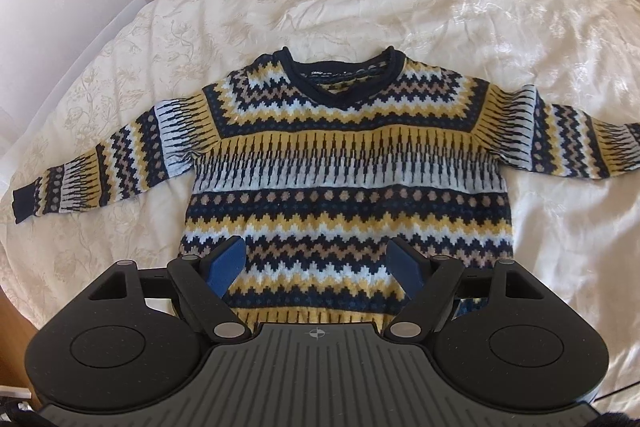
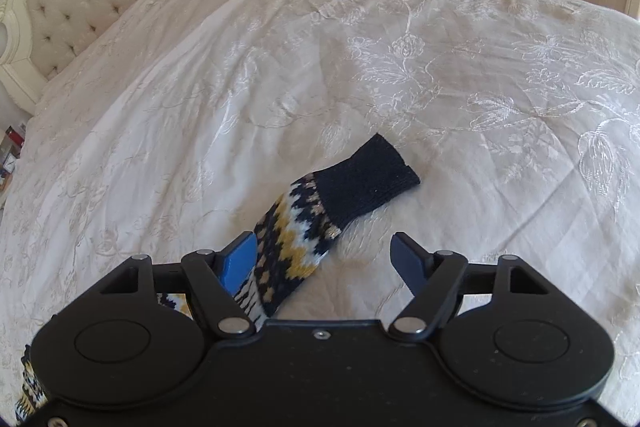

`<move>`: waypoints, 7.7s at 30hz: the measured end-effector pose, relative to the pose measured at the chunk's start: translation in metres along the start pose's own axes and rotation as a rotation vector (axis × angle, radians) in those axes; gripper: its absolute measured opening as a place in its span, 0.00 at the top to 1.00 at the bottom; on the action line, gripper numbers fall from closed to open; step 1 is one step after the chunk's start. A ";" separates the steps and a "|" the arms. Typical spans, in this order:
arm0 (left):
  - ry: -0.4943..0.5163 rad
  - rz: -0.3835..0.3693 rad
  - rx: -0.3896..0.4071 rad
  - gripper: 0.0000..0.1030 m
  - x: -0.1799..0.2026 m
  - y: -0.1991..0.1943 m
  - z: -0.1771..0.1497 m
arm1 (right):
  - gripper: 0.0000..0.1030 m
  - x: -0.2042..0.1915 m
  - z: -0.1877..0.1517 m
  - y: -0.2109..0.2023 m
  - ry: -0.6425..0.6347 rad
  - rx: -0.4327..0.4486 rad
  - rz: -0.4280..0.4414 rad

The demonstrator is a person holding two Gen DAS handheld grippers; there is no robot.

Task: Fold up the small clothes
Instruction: 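Move the right tool to the cuff of the sleeve nearest it, then grasp the navy sleeve cuff with the right gripper, then carry the cuff across the sweater body with the right gripper, then lay the cuff on the sweater body and open the right gripper, then move the left tool to the other sleeve cuff and grasp it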

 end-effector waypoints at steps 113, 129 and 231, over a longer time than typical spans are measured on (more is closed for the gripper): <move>-0.044 -0.117 0.002 0.33 -0.188 0.074 0.049 | 0.85 -0.421 -0.260 -0.157 -0.610 0.070 0.523; -0.082 -0.114 -0.007 0.33 -0.263 0.072 0.039 | 0.67 -0.474 -0.404 -0.146 -0.749 -0.028 0.525; -0.694 0.064 0.232 0.06 -0.532 0.093 -0.008 | 0.11 -0.391 -0.387 -0.162 -0.673 -0.042 0.343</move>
Point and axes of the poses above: each gripper's, at about its wrist camera, not at the fingertips, and y roughly the way its jaws point, x to its right, z to its top, the point moved 9 cm from there along y, roughly the way its jaws point, and after that the axes turned 10 degrees about -z, right-handed, at the moved point
